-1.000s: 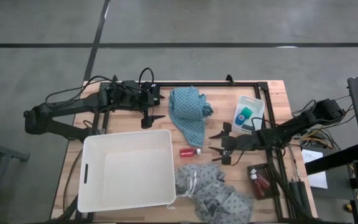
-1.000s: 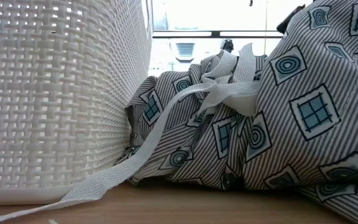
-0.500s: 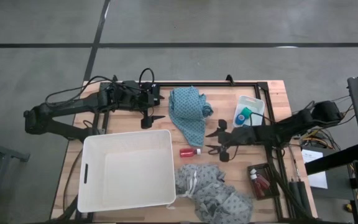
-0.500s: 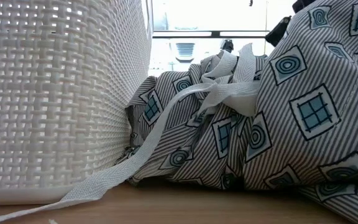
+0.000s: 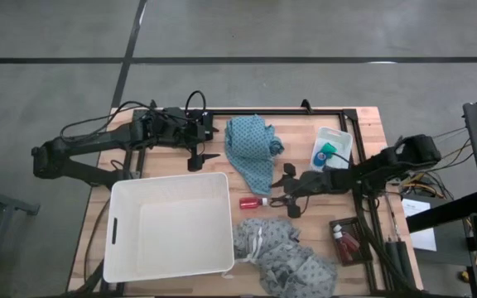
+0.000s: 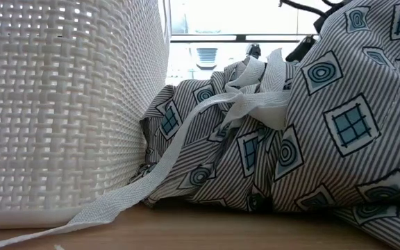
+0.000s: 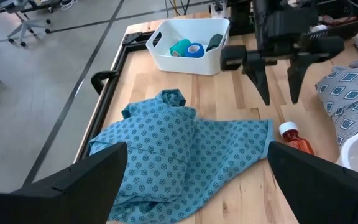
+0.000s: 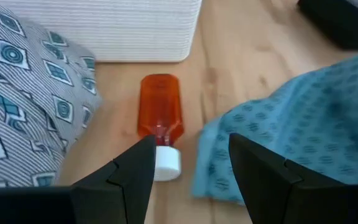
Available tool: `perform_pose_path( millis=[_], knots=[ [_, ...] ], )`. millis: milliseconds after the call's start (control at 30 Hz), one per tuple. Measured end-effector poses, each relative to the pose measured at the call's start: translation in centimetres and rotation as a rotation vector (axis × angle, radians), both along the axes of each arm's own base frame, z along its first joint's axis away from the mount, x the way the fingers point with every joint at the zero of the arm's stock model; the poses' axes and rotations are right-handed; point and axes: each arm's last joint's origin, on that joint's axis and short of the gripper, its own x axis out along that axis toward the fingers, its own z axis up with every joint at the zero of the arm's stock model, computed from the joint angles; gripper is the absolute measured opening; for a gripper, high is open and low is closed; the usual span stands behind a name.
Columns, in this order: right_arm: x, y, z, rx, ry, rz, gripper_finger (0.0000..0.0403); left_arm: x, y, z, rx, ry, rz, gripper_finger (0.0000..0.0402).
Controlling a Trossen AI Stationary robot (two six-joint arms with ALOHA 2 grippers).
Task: Pick & Place Medicine items
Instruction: Put the red medicine bottle into the black bin
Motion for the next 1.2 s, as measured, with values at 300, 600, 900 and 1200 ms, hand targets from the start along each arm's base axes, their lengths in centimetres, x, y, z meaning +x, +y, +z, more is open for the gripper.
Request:
perform_pose_path(
  millis=[300,600,900,1200],
  knots=[
    [2.1,0.5,-1.3,0.075,0.053,0.065,0.0201,0.0,0.0,0.0,0.0,0.0,0.0,0.0393],
    [3.2,0.7,-2.7,0.087,0.111,0.083,0.0201,0.0,0.0,0.0,0.0,0.0,0.0,0.0393],
    [3.9,0.7,-3.6,0.123,0.146,0.091,0.0201,0.0,0.0,0.0,0.0,0.001,0.0,0.0393],
    [3.9,0.4,-3.6,0.135,0.155,0.074,0.0201,0.0,0.0,0.0,-0.001,0.004,0.0,0.0393]
  ],
)
